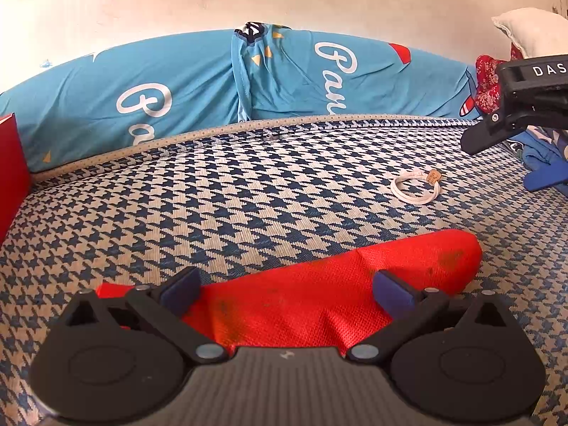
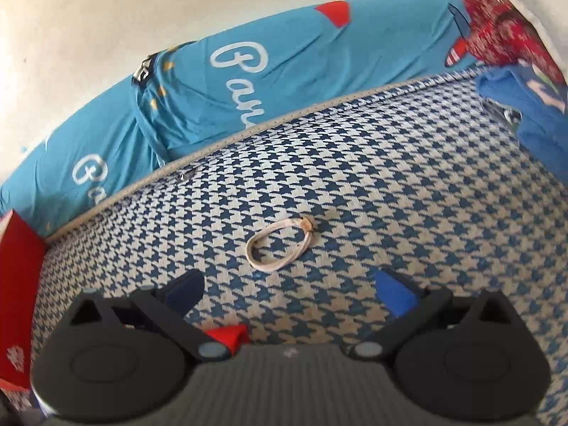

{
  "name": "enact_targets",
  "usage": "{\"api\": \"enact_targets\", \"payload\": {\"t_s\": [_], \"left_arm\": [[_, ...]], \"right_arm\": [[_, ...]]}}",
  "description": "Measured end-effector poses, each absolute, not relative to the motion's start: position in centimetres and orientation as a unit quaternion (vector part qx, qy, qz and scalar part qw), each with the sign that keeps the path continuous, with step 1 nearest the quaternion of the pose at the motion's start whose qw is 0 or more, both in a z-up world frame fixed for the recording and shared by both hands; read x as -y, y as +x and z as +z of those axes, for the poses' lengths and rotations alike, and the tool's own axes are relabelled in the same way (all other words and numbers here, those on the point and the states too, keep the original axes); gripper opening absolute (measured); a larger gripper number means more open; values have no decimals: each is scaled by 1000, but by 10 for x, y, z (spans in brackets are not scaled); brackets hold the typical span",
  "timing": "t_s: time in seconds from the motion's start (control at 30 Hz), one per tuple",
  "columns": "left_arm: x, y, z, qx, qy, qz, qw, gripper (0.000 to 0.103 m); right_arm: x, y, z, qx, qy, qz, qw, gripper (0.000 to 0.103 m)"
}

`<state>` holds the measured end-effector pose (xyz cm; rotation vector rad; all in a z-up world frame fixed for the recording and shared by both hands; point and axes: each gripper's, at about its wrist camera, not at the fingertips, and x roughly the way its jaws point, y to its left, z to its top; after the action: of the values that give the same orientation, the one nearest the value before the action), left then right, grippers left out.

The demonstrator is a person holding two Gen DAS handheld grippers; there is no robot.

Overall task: Fold shopping bag
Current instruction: 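Hover the open right gripper over the beige rubber band, aligning to it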

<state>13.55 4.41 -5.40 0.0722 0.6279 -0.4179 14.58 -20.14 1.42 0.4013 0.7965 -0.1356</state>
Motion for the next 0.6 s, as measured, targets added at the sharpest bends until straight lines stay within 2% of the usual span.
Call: {"api": "enact_targets", "payload": {"t_s": [0.4,0.6], "left_arm": [[-47,139,-56,-304,36,-204,930,103],[-43,135,-55,-304,36,-203,930,103]], "right_arm": [[177,155,-4,-454,79,-30,887,103],[181,146,0,-476,75,21,876,103]]}}
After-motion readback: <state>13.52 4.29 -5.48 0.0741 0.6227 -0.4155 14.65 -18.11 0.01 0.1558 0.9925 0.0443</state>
